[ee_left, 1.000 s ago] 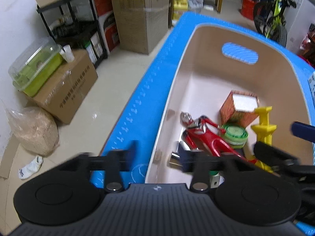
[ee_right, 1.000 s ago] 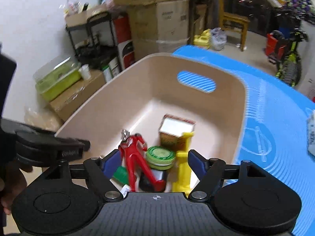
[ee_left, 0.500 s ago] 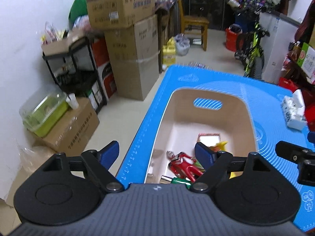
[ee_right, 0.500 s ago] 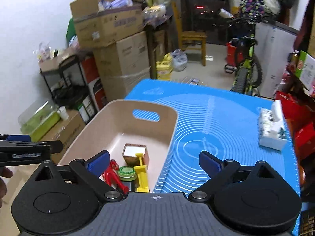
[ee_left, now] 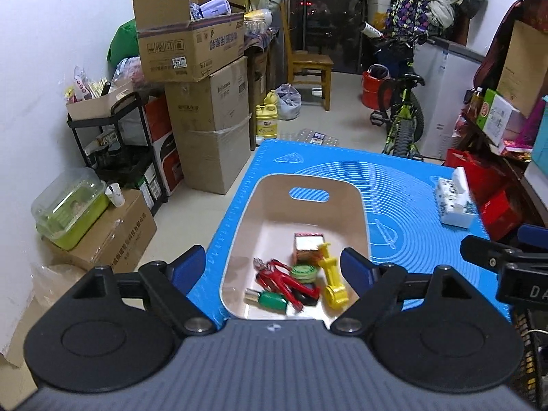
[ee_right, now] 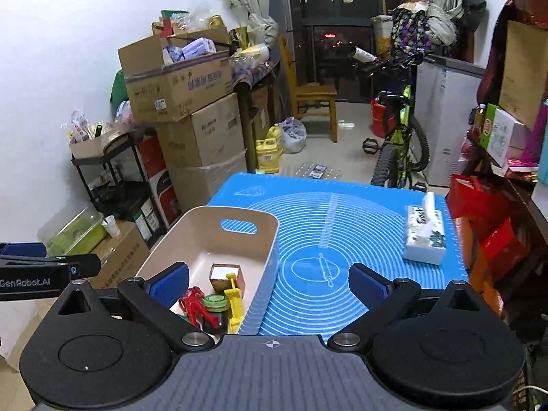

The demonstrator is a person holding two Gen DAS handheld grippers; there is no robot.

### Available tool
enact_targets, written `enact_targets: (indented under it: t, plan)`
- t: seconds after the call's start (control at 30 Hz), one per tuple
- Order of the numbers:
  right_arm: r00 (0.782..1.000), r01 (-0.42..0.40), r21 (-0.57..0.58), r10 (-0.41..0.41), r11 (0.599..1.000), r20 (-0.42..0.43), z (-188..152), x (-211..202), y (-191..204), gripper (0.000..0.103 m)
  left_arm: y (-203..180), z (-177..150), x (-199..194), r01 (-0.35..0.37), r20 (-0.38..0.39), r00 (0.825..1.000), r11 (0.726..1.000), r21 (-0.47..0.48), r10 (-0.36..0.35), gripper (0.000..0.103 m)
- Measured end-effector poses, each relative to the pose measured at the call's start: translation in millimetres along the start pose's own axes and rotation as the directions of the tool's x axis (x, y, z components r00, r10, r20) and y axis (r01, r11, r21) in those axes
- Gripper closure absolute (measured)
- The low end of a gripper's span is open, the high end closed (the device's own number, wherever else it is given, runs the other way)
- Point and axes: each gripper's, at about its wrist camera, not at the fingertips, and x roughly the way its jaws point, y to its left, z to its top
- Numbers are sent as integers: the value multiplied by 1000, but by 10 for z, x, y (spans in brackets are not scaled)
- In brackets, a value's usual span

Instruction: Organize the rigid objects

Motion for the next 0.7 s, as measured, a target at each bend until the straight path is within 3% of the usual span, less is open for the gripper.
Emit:
enact_targets:
  t: [0.37, 0.57, 0.7]
  plan:
    - [1000, 14, 11, -14, 1000, 23, -412, -488, -50, 4, -79, -389, -391, -4, 21, 1000, 1000, -20, 5, 17]
    - [1000, 30, 13, -30, 999, -1, -716, -594, -78, 4, -80, -646, -412, 14, -9, 1000, 999, -30, -14, 17]
    - [999, 42, 7, -42, 999, -2, -942, -635, -78, 4, -106, -845, -396, -11, -7, 1000, 1000, -6, 11, 17]
